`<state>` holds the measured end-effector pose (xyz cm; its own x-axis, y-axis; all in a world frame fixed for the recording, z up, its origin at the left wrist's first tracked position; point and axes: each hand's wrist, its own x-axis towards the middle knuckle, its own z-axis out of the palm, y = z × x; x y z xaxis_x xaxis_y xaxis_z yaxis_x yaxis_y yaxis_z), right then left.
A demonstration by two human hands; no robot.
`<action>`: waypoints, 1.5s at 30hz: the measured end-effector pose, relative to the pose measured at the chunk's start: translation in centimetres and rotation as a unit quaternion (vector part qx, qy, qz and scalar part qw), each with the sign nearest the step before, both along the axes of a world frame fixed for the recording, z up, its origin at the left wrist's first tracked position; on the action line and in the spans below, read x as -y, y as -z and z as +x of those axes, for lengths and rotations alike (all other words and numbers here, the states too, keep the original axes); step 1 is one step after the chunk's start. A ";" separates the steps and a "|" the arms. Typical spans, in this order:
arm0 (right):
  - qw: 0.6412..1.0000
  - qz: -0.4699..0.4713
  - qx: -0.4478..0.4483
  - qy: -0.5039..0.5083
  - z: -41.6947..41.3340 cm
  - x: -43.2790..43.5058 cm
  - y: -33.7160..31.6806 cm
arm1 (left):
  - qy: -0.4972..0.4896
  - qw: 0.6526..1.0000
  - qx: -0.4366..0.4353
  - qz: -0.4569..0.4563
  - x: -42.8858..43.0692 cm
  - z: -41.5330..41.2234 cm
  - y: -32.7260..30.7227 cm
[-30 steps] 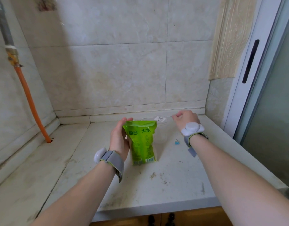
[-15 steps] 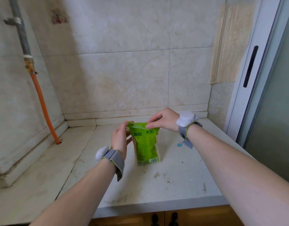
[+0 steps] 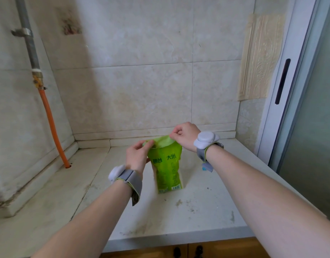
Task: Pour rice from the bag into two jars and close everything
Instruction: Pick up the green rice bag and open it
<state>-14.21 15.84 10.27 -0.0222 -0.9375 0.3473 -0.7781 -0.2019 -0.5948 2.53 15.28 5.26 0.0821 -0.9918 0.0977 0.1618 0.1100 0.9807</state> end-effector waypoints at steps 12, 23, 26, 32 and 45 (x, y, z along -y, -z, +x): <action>0.995 0.030 0.059 -0.072 -0.2 -0.4 -0.8 | -0.018 0.999 0.011 0.046 0.8 -0.7 -1.7; 0.994 0.065 -0.037 -0.079 -0.5 -0.1 -1.0 | -0.030 0.997 0.027 0.067 1.1 -0.7 -2.5; 0.993 0.082 -0.010 -0.081 -0.5 -0.1 -1.5 | -0.025 0.996 0.021 0.085 1.2 -0.3 -2.7; 0.995 0.061 0.030 -0.073 -0.4 0.2 -0.7 | 0.010 0.998 -0.008 0.059 0.2 -0.2 -1.8; 0.950 0.103 0.281 -0.091 -0.4 -0.3 1.6 | 0.087 0.981 0.165 -0.047 -2.2 1.0 4.9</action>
<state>-14.60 16.18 8.62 0.0191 -0.9903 0.1379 -0.2884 -0.1375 -0.9476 3.51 17.44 0.33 -0.1400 -0.9733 0.1819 -0.1386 0.2012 0.9697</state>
